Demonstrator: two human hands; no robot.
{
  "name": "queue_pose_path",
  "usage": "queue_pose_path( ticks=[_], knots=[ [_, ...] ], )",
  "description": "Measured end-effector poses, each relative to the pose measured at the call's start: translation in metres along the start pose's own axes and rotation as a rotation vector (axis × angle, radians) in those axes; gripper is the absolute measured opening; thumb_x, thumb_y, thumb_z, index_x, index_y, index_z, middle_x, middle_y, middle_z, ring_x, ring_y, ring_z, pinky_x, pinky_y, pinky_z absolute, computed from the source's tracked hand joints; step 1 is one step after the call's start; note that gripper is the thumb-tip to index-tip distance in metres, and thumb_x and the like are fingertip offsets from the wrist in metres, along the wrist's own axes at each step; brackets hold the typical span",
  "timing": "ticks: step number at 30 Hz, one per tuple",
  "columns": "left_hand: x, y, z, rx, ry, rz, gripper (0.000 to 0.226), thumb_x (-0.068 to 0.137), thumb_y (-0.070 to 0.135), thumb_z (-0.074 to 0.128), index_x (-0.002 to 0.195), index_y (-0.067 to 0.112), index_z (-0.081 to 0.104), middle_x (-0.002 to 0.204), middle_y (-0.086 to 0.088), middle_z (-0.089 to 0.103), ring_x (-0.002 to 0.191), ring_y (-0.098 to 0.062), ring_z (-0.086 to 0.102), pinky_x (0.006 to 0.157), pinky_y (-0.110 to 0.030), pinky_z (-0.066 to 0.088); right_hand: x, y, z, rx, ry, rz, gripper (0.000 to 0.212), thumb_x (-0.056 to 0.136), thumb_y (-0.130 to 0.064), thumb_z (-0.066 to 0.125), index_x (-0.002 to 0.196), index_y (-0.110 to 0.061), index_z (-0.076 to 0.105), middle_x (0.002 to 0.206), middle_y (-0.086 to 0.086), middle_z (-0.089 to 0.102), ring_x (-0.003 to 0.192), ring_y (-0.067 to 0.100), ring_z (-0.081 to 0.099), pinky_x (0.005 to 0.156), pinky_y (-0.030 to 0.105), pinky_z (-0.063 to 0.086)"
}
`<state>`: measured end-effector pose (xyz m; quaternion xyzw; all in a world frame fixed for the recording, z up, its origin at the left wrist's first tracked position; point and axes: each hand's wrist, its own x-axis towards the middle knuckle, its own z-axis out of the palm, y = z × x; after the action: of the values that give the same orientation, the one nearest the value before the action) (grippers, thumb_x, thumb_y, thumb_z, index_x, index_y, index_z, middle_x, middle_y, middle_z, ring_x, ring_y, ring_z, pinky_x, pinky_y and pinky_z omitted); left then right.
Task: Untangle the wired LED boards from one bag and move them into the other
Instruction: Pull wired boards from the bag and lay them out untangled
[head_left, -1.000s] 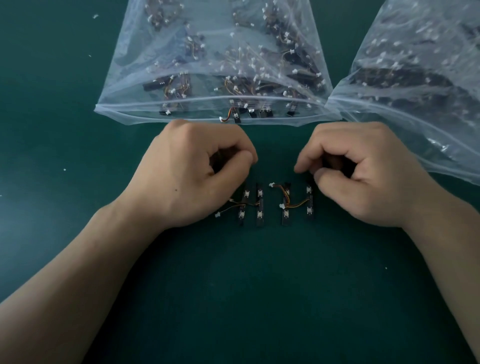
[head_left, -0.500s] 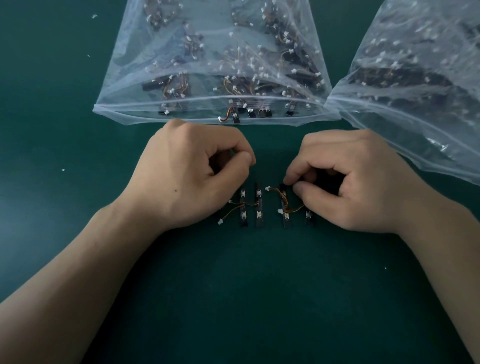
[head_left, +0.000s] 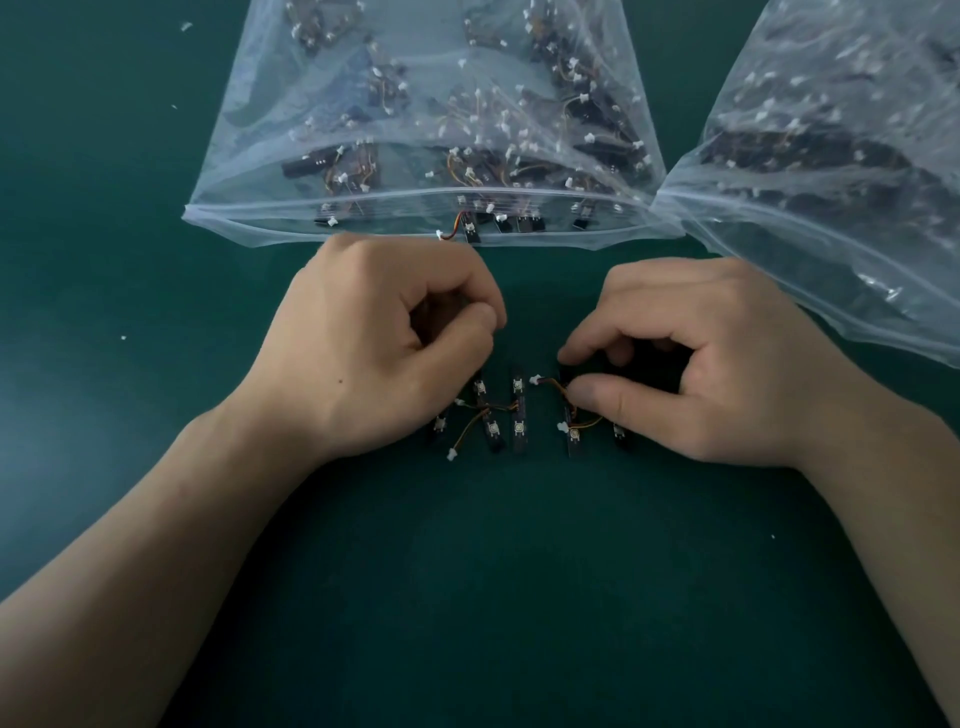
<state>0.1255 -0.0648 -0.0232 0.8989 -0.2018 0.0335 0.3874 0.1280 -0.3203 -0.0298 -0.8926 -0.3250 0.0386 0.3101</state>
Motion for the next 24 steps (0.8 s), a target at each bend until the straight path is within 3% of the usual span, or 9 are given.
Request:
queue_pose_path(
  ticks=[3, 6, 17, 21, 24],
  knots=[
    [-0.0001, -0.001, 0.0012, 0.036, -0.118, 0.092, 0.012, 0.09, 0.023, 0.068, 0.09, 0.027, 0.079, 0.081, 0.012, 0.067, 0.074, -0.011, 0.062, 0.066, -0.036, 0.05, 0.0001, 0.0001, 0.0006, -0.006, 0.004, 0.004, 0.015, 0.089, -0.043, 0.075, 0.095, -0.03, 0.079, 0.081, -0.015, 0.06, 0.077, 0.011, 0.062, 0.063, 0.041, 0.05],
    [-0.0005, -0.0032, 0.0019, 0.057, -0.183, 0.151, 0.008, 0.089, 0.029, 0.073, 0.091, 0.03, 0.08, 0.084, 0.008, 0.068, 0.081, -0.014, 0.065, 0.068, -0.042, 0.052, 0.0, 0.0, 0.0007, -0.003, 0.006, 0.0, 0.014, 0.089, -0.042, 0.076, 0.095, -0.03, 0.08, 0.08, -0.016, 0.06, 0.077, 0.01, 0.062, 0.063, 0.041, 0.05],
    [0.0001, -0.0048, 0.0003, 0.03, -0.207, 0.173, 0.005, 0.086, 0.025, 0.075, 0.086, 0.027, 0.08, 0.076, 0.009, 0.066, 0.076, -0.014, 0.063, 0.067, -0.04, 0.05, -0.0003, 0.001, 0.0007, 0.017, -0.002, -0.013, 0.014, 0.09, -0.041, 0.075, 0.094, -0.028, 0.08, 0.082, -0.015, 0.062, 0.078, 0.011, 0.063, 0.063, 0.041, 0.05],
    [0.0002, -0.0024, 0.0007, 0.005, -0.077, 0.119, 0.011, 0.088, 0.016, 0.069, 0.089, 0.022, 0.079, 0.077, 0.011, 0.066, 0.072, -0.013, 0.061, 0.065, -0.032, 0.048, -0.0009, 0.0039, -0.0016, 0.063, 0.011, -0.002, 0.012, 0.091, -0.025, 0.071, 0.099, -0.025, 0.079, 0.081, -0.016, 0.062, 0.073, 0.012, 0.06, 0.062, 0.033, 0.046],
    [0.0005, -0.0033, -0.0018, 0.029, -0.101, 0.087, 0.019, 0.08, 0.015, 0.065, 0.091, 0.025, 0.077, 0.075, 0.012, 0.065, 0.071, -0.014, 0.06, 0.064, -0.034, 0.048, -0.0017, 0.0045, -0.0024, 0.063, 0.009, 0.0, 0.02, 0.085, -0.014, 0.069, 0.1, -0.023, 0.079, 0.08, -0.016, 0.063, 0.072, 0.013, 0.06, 0.062, 0.031, 0.045]
  ],
)
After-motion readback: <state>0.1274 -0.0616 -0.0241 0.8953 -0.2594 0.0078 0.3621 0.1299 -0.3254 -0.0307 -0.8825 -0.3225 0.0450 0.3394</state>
